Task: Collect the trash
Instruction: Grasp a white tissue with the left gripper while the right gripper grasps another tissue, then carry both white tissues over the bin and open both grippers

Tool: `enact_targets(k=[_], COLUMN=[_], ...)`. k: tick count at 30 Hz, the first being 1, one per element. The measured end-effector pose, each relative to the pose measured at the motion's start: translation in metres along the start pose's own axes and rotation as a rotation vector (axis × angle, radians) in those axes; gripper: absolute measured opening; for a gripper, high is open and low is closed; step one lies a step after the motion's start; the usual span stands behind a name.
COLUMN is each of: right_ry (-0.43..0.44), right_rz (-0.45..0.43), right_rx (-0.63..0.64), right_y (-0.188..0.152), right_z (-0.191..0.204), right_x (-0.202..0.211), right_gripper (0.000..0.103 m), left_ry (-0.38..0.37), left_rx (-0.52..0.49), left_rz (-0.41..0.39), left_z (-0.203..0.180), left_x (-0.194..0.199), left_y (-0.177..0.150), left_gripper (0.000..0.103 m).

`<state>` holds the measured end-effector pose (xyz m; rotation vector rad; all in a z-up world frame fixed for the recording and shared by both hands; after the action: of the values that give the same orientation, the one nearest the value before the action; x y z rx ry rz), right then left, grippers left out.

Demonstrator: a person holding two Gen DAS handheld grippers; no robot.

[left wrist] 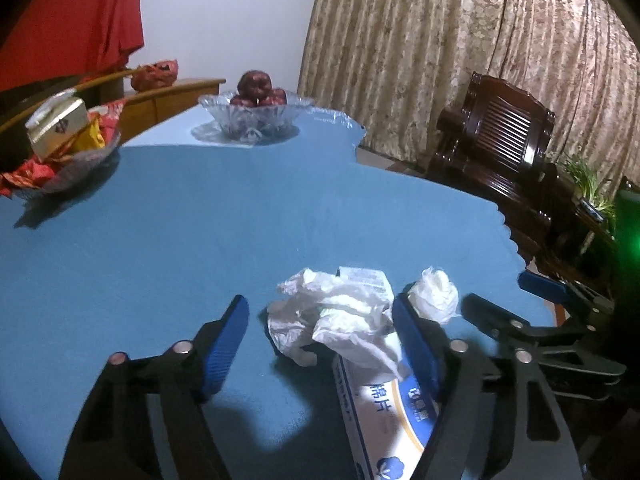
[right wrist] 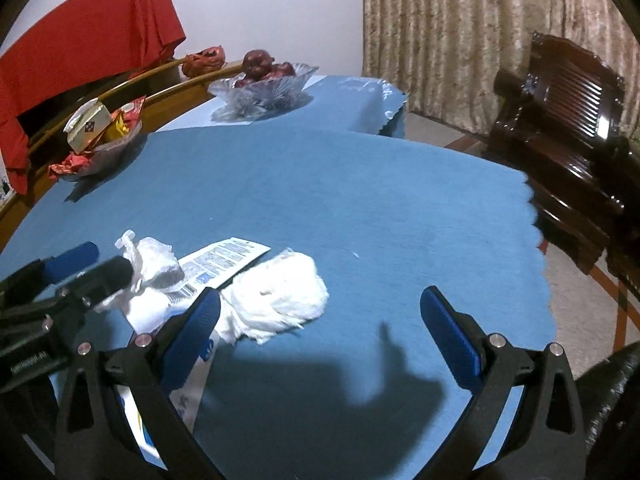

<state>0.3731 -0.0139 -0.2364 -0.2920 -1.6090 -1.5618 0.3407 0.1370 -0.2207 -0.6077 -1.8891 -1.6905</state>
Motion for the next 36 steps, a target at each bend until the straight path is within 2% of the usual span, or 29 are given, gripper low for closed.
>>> enact_targets(k=[6,8,12,14,17,22,31,36], right_ry=[0.044,0.073,0.12,0.117,0.127,0.13,0.113,0.104], right_rz=[0.039,0.064,0.106,0.097,0.093,0.072,-0.017,-0.057], right_rx=[0.036,0.033,0.008,0.014,0.001,0.009,-0.011,-0.006], right_y=[0.0,-0.001,-0.009,-0.01,-0.011,-0.008,0.011,0.017], right_z=[0.013,0.018,0.02,0.02,0.018,0.017,0.007,0.004], right_x=[-0.022,-0.03,-0.039,-0.037,-0.034,-0.026,0.017,0.047], right_gripper=[0.094,0.076,0.059,0.047,0.035,0.029,0.029,0.029], left_ry=[-0.074,-0.094,-0.127,-0.13,-0.135,-0.129,-0.111,-0.103], left_rx=[0.002,-0.003,-0.012,-0.02,-0.019,-0.011,-0.001,-0.028], left_rz=[0.023,0.024,0.02,0.014,0.007,-0.014,-0.083,-0.112], left_z=[-0.006,-0.008,-0.015,-0.016,-0.018,-0.017,-0.011,-0.017], left_x=[-0.01,-0.011,-0.012,-0.011,-0.011,-0.006,0.026,0.047], left_y=[-0.003,-0.002,-0.002,-0.002,-0.001,0.005,0.022,0.027], left_gripper=[0.042,0.033,0.02,0.014,0.009,0.007,0.007,0.007])
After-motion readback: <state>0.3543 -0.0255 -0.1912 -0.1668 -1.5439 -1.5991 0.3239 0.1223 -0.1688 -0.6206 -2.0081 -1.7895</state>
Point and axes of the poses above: each gripper's, at about its wrist camera, not at the fingertips, and x roughly against the way its jaws point, z to its left, y to its top, the point moved 9 cm from there along -x, roughly the way its jaws point, and after that the axes turned 7 degrees about y, right-handed, at the moved point
